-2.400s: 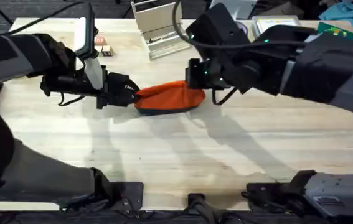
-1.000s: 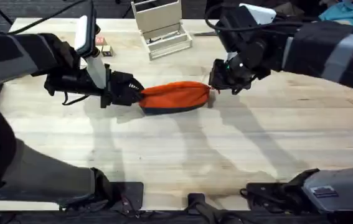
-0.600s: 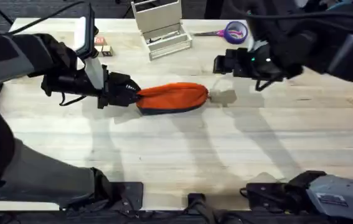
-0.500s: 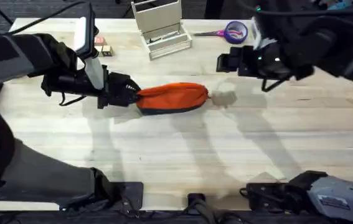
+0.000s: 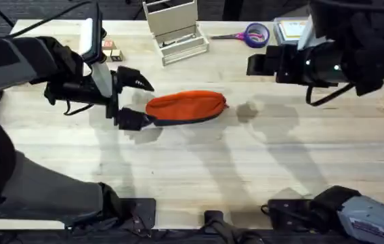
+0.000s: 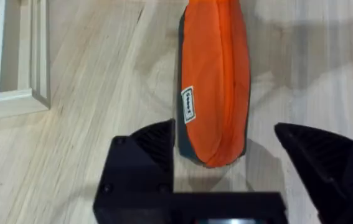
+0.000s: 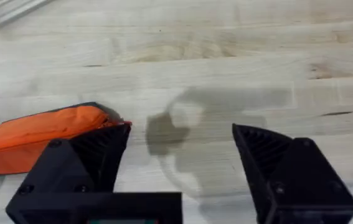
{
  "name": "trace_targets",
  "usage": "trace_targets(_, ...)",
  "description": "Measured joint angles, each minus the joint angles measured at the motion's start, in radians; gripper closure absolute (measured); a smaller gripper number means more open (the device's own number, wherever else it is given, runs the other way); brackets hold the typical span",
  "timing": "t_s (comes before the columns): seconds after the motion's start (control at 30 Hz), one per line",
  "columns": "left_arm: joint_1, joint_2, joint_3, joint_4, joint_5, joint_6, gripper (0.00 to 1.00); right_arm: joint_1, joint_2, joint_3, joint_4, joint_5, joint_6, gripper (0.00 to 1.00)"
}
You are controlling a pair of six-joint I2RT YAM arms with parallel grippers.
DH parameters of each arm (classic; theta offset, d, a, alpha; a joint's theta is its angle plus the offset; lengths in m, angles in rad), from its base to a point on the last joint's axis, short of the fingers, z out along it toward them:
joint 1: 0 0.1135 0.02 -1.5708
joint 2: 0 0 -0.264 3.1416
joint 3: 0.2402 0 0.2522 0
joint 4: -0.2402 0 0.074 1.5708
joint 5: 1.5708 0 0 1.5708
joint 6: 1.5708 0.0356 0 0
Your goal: Unzip the bag, pick up the pens from the table one at a time and place them inside, then zip the bag closed.
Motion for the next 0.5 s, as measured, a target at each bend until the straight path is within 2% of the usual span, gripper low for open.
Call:
trace_targets(0.07,0.0,0.0,0.0,0.0,0.002,-0.002,0.012,0.0,-0.008,0.0,-0.011,0.0,-0.003,0.004)
trace_targets(0.3,0.0,0.0,0.0,-0.001,0.002,-0.002,0.007,0.0,-0.054,-0.001,-0.064,0.0,-0.05,0.004)
trace_targets(0.5,0.0,-0.012,0.028,-0.078,0.001,-0.002,0.006,0.0,-0.142,-0.001,-0.078,-0.056,-0.131,0.004)
